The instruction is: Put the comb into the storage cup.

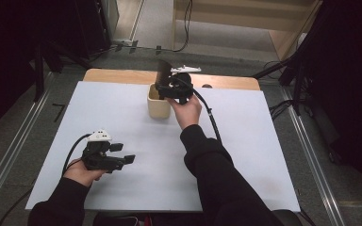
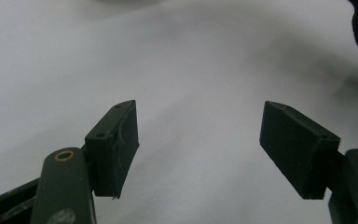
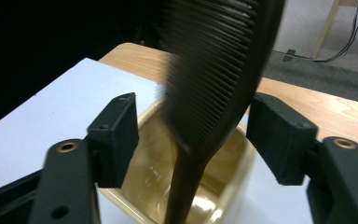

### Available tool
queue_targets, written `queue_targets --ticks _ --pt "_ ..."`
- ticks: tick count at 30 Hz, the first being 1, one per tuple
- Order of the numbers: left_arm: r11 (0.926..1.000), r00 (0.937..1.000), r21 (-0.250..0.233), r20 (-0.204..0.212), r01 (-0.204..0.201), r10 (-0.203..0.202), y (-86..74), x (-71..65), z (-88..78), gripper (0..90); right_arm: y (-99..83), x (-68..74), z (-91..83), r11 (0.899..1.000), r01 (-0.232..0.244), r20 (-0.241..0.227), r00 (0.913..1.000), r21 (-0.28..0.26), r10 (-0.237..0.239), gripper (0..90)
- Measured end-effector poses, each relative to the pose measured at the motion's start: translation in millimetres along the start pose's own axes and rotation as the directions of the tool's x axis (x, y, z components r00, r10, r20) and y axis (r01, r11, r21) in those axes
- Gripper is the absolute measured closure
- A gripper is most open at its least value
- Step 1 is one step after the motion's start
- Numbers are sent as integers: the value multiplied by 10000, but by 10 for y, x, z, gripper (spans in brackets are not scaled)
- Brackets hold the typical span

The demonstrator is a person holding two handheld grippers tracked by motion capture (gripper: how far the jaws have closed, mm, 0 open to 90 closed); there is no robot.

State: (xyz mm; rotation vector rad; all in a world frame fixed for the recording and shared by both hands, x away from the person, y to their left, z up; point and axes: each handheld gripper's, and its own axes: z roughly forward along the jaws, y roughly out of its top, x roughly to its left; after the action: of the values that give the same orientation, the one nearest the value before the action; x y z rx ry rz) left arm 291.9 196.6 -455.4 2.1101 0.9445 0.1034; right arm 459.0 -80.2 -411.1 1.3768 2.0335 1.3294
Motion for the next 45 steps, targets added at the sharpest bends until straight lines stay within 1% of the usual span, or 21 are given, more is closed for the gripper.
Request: queue_targets --ticks 1,2,6,8,10,15,16,19,22,25,27,30,35,38,40,43,45 --pt "10000 10000 36 40 -31 31 0 -2 5 285 -3 -23 -22 10000 -54 -65 10000 52 55 291" --pt "10000 10000 79 29 -57 57 -1 -5 10 285 -7 -44 -37 9999 -102 -10 9999 115 102 279" --pt "9999 10000 120 16 -92 92 -1 -9 15 285 -54 -126 -96 9992 -269 -108 9996 304 273 273" --pt "10000 10000 63 47 -73 73 3 -9 16 285 -81 -165 -127 9983 -423 -157 9990 405 430 268" --pt "10000 10000 53 43 -76 76 6 -9 20 285 -104 -190 -160 9979 -525 -268 9982 373 536 269" --pt "10000 9999 51 89 -72 71 16 -8 19 284 -147 -212 -237 9972 -583 -589 9964 478 611 272" --pt "10000 9999 55 85 -83 83 18 -6 17 285 -152 -212 -252 9966 -583 -678 9958 590 622 273" --pt "10000 9999 17 85 -75 74 27 5 17 285 -176 -208 -303 9973 -379 -852 9954 629 432 283" --pt "10000 9999 36 74 -81 81 35 9 18 285 -200 -210 -345 9970 -448 -1057 9931 637 514 283" --pt "9999 9999 37 83 -97 97 44 12 19 284 -231 -207 -408 9977 -365 -1266 9910 572 435 274" --pt "9999 9999 31 80 -105 105 48 17 21 285 -250 -206 -445 9982 -197 -1470 9887 567 279 273" --pt "9999 9999 20 81 -101 101 54 25 22 285 -280 -193 -503 9987 -52 -1505 9885 508 128 273" --pt "9999 9999 11 105 -113 112 64 33 25 284 -341 -195 -591 9977 70 -1655 9862 677 43 272" --pt "9999 9999 -14 109 -108 108 68 38 29 285 -384 -212 -658 9987 131 -1718 9851 497 -44 274" --pt "9999 9999 19 104 -133 133 73 45 29 284 -412 -211 -710 9989 289 -1718 9849 372 -221 273" --pt "9999 9999 22 100 -121 121 77 53 33 285 -452 -219 -752 9978 453 -1862 9819 475 -357 272" --pt "9999 9999 12 103 -121 120 80 56 35 284 -485 -226 -776 9974 479 -1924 9806 537 -367 272"
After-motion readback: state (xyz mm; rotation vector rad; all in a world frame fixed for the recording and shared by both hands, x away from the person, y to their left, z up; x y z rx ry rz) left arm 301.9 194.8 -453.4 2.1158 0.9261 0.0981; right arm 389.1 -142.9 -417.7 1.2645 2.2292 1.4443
